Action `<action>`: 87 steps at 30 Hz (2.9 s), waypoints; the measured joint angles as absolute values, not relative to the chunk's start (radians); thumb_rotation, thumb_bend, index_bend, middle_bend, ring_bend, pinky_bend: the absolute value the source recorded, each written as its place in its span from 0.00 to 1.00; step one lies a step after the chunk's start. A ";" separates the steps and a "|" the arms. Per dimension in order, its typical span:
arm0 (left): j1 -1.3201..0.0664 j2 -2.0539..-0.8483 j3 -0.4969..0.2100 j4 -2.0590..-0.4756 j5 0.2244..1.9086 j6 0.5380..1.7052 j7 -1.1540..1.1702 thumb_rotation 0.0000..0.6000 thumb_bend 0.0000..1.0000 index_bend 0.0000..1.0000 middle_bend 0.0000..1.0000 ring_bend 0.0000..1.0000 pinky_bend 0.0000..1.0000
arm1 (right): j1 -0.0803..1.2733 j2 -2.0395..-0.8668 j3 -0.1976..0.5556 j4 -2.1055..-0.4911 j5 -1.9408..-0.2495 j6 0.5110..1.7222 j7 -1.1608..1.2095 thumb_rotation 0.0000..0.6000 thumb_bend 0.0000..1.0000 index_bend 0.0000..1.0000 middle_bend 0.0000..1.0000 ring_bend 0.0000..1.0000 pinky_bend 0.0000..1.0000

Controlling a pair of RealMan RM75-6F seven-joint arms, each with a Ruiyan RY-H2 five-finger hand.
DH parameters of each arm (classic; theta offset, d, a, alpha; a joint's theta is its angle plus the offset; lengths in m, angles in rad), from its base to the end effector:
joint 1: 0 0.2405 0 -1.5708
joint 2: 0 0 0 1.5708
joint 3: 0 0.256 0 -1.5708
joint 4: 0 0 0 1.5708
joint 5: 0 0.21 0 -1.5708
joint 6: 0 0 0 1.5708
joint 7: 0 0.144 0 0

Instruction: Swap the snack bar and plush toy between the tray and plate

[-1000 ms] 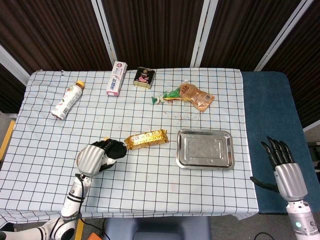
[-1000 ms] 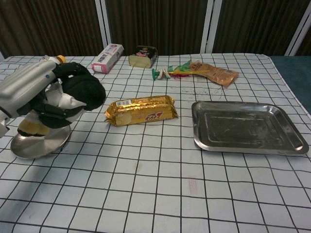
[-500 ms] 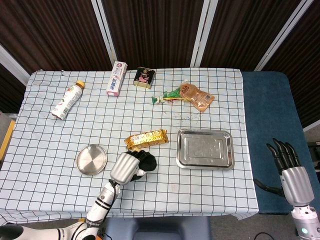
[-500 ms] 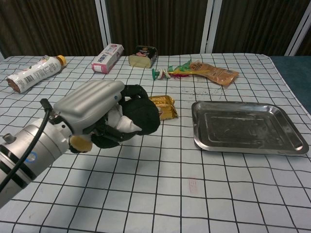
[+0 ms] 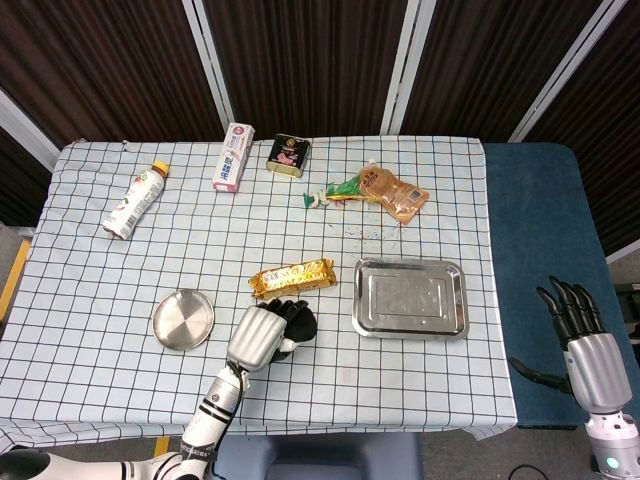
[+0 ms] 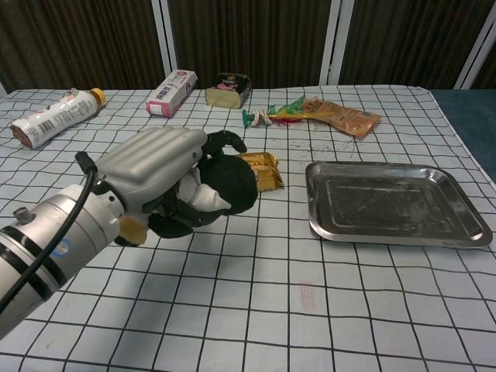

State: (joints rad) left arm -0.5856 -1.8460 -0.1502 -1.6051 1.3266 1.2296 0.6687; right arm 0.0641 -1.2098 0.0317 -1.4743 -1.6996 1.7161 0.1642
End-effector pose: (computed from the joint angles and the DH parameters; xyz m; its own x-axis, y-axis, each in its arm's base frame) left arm -0.0776 0.2542 -0.0632 0.3862 0.0880 0.9182 0.8311 -0.4651 -0.3049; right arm -0.2950 -0.1665 0.1574 0.2575 0.1688 0.9514 -0.9331 -0.2125 0.2902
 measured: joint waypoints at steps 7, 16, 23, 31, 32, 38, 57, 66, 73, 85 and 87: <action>-0.589 -1.764 -0.155 -1.733 1.203 1.167 0.740 1.00 0.42 0.00 0.00 0.00 0.29 | 0.065 -1.206 0.030 -1.476 -1.707 1.711 0.170 1.00 0.07 0.06 0.00 0.00 0.00; -0.596 -1.645 -0.131 -1.851 1.125 1.146 0.809 1.00 0.41 0.00 0.00 0.00 0.23 | 0.057 -1.205 0.031 -1.471 -1.720 1.734 0.194 1.00 0.07 0.06 0.00 0.00 0.00; -0.594 -1.599 -0.151 -1.861 1.117 1.228 0.837 1.00 0.42 0.00 0.00 0.00 0.23 | 0.056 -1.207 0.033 -1.470 -1.723 1.735 0.194 1.00 0.07 0.07 0.00 0.00 0.00; -0.649 -1.679 -0.204 -1.669 1.143 1.188 0.726 1.00 0.42 0.00 0.00 0.00 0.22 | 0.057 -1.211 0.027 -1.465 -1.734 1.729 0.186 1.00 0.07 0.07 0.00 0.00 0.00; -0.665 -1.695 -0.210 -1.640 1.143 1.168 0.711 1.00 0.41 0.00 0.00 0.00 0.21 | 0.057 -1.211 0.025 -1.465 -1.735 1.727 0.185 1.00 0.07 0.07 0.00 0.00 0.00; -0.741 -1.757 -0.238 -1.555 1.126 1.083 0.678 1.00 0.40 0.00 0.00 0.00 0.16 | 0.059 -1.206 0.018 -1.466 -1.744 1.720 0.188 1.00 0.07 0.07 0.00 0.00 0.00; -0.859 -1.896 -0.266 -1.299 1.033 0.936 0.593 1.00 0.38 0.00 0.00 0.00 0.12 | 0.059 -1.191 0.007 -1.466 -1.762 1.726 0.223 1.00 0.07 0.08 0.00 0.00 0.00; -0.894 -1.998 -0.275 -1.101 1.062 0.931 0.480 1.00 0.38 0.00 0.00 0.00 0.12 | 0.060 -1.187 0.005 -1.464 -1.767 1.726 0.233 1.00 0.07 0.08 0.00 0.00 0.00; -0.908 -2.055 -0.277 -0.988 1.107 0.962 0.430 1.00 0.39 0.00 0.03 0.02 0.16 | 0.063 -1.185 0.003 -1.465 -1.768 1.720 0.231 1.00 0.07 0.08 0.00 0.00 0.00; -0.919 -2.151 -0.247 -0.753 1.231 1.031 0.303 1.00 0.41 0.22 0.33 0.32 0.41 | 0.064 -1.185 0.003 -1.464 -1.767 1.718 0.232 1.00 0.07 0.09 0.00 0.00 0.00; -0.919 -2.161 -0.243 -0.728 1.243 1.031 0.289 1.00 0.43 0.26 0.37 0.36 0.45 | 0.064 -1.185 0.002 -1.464 -1.767 1.716 0.230 1.00 0.07 0.09 0.00 0.00 0.00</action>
